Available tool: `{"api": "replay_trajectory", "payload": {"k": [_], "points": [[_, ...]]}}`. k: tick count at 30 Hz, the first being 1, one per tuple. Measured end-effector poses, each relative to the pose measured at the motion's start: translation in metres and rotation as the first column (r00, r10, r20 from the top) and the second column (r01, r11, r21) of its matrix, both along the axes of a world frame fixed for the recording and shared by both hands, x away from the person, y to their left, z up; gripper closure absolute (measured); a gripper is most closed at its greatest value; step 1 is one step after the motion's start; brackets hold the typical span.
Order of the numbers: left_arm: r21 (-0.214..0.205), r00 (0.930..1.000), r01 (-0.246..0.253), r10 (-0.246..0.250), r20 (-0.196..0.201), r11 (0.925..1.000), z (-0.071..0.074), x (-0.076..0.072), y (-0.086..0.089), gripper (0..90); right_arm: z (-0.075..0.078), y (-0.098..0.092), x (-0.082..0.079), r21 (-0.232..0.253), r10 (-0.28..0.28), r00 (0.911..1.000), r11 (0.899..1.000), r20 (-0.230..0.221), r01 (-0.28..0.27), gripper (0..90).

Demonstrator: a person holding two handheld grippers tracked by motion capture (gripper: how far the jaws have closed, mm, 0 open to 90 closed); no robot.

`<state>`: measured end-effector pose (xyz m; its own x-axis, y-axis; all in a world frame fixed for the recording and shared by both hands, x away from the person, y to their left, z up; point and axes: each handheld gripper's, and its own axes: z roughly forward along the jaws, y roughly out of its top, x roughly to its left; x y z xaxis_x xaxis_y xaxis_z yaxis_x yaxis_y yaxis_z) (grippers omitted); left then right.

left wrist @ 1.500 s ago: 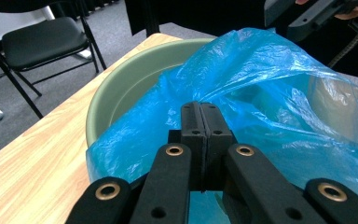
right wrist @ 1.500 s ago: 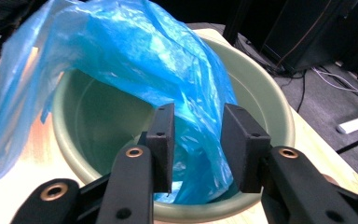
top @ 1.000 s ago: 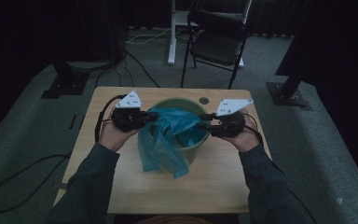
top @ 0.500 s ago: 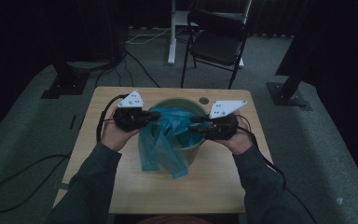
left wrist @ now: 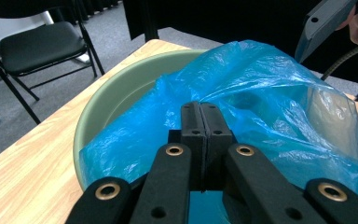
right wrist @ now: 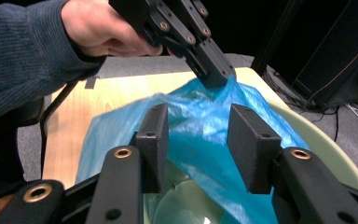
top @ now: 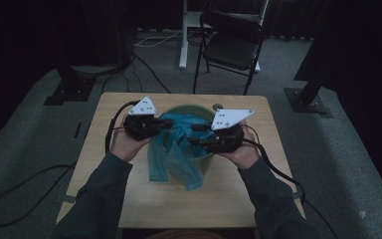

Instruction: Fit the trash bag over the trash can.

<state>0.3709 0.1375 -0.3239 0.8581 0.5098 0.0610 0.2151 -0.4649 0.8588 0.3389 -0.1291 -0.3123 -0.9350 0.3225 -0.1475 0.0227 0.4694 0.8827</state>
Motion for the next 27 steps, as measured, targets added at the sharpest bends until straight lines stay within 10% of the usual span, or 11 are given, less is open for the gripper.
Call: {"api": "replay_trajectory", "payload": {"k": [7, 12, 27], "points": [[-0.011, 1.0000, -0.005, 0.005, 0.000, 0.9999, 0.000, 0.000, -0.002, 89.7, -0.001, 0.013, -0.005, -0.034, -0.077, 0.9948, 0.996, 0.067, 0.080, 51.3], [-0.015, 0.9998, -0.018, 0.018, 0.004, 0.9997, 0.002, -0.001, 0.001, 89.7, -0.010, 0.019, -0.002, -0.122, -0.172, 0.9749, 0.974, 0.142, 0.189, 58.1], [-0.028, 0.9982, -0.059, 0.059, -0.003, 0.9979, 0.002, 0.002, 0.012, 89.7, -0.015, 0.003, 0.017, -0.187, -0.250, 0.9622, 0.945, 0.108, 0.267, 88.1]]}}
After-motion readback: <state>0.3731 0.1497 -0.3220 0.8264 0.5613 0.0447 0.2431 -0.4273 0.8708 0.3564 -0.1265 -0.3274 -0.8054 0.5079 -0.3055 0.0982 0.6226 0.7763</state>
